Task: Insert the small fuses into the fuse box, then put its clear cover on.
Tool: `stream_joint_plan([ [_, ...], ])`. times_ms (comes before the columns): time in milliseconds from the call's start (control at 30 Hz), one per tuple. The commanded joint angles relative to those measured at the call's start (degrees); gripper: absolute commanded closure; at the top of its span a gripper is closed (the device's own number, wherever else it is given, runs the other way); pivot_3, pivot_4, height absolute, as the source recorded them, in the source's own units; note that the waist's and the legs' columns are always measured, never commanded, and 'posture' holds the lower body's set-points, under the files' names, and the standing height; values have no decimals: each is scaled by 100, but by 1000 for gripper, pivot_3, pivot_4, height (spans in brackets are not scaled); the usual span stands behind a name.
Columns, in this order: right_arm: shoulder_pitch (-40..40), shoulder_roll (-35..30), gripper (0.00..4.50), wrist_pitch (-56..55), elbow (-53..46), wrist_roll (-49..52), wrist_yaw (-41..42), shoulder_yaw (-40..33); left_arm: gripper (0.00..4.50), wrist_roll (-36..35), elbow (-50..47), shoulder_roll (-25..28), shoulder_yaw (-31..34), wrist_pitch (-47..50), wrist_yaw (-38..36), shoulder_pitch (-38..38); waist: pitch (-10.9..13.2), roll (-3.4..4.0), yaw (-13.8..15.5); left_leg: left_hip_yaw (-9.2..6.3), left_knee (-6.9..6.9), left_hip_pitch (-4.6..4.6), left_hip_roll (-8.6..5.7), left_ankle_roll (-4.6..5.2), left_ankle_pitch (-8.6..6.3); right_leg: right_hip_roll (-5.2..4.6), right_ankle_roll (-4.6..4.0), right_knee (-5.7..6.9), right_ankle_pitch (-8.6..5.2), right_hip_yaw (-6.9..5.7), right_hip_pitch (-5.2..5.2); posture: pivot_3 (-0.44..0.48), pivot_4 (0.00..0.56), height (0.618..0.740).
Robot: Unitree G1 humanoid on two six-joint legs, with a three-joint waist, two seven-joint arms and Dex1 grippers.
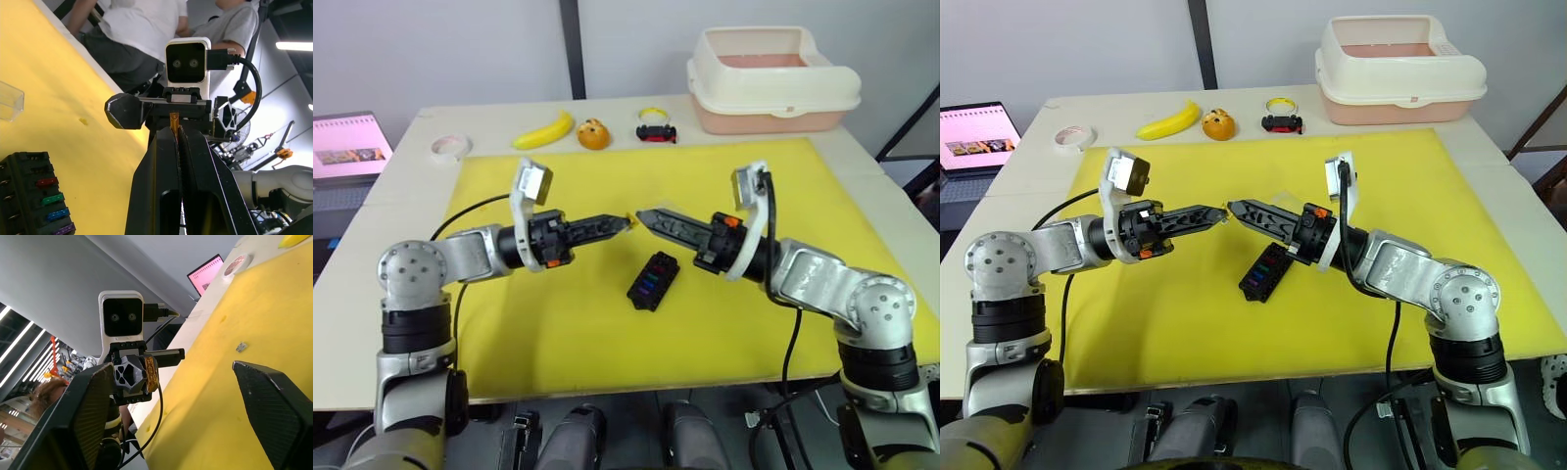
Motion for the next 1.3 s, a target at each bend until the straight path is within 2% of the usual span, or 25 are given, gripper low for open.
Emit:
stream_joint_plan([
  [33, -59, -11, 2115, -82, -162, 70, 84, -56, 4500, -125, -61, 20, 2, -116, -81, 3, 0, 0, -3, 0, 0, 0, 0, 0, 0, 0, 0, 0, 0, 0, 0, 0, 150, 740],
  [1167, -99, 15, 2115, -115, -221, -27, 41, 69, 4500, -196, 73, -70, -115, -316, 95, -107, 0, 0, -1, 0, -1, 0, 0, 0, 0, 0, 0, -1, 0, 0, 0, 0, 150, 740],
  [1267, -88, 9, 2874, -122, -252, 2, 26, 64, 4500, -221, 39, -82, -127, -315, 114, -99, 0, 0, -3, 0, -1, 0, 0, 0, 0, 0, 0, -1, 0, 0, 0, 0, 150, 740],
  [1300, -87, 8, 3389, -123, -263, 15, 21, 66, 4500, -227, 29, -89, -131, -315, 121, -96, 0, 0, -2, 0, -1, 0, 0, -1, 0, 0, 0, -1, 0, 0, 0, 0, 150, 740],
])
